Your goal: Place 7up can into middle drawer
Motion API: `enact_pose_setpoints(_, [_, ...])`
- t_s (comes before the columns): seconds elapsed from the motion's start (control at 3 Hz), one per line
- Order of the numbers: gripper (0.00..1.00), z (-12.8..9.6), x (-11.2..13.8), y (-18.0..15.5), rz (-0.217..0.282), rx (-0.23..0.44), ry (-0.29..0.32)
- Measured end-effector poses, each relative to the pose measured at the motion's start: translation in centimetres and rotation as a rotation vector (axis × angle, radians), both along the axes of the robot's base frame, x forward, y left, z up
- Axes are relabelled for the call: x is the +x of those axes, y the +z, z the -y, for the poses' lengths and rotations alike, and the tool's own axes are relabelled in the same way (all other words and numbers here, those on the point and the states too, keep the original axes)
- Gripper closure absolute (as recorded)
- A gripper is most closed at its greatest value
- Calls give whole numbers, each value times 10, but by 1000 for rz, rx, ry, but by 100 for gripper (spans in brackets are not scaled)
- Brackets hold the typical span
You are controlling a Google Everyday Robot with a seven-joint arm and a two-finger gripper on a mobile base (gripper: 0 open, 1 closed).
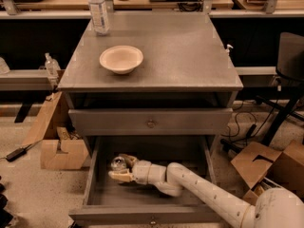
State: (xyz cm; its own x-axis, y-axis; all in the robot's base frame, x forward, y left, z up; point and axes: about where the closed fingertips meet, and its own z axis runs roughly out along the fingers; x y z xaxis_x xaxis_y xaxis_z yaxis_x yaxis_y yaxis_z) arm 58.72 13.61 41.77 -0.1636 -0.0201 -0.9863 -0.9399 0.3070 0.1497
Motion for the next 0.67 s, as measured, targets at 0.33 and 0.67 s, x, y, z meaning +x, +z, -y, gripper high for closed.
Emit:
enact_pose_setpoints(0.33, [0,-1,0,0,0,1,2])
enact_pose_setpoints(0.67, [0,-1,0,0,0,1,2])
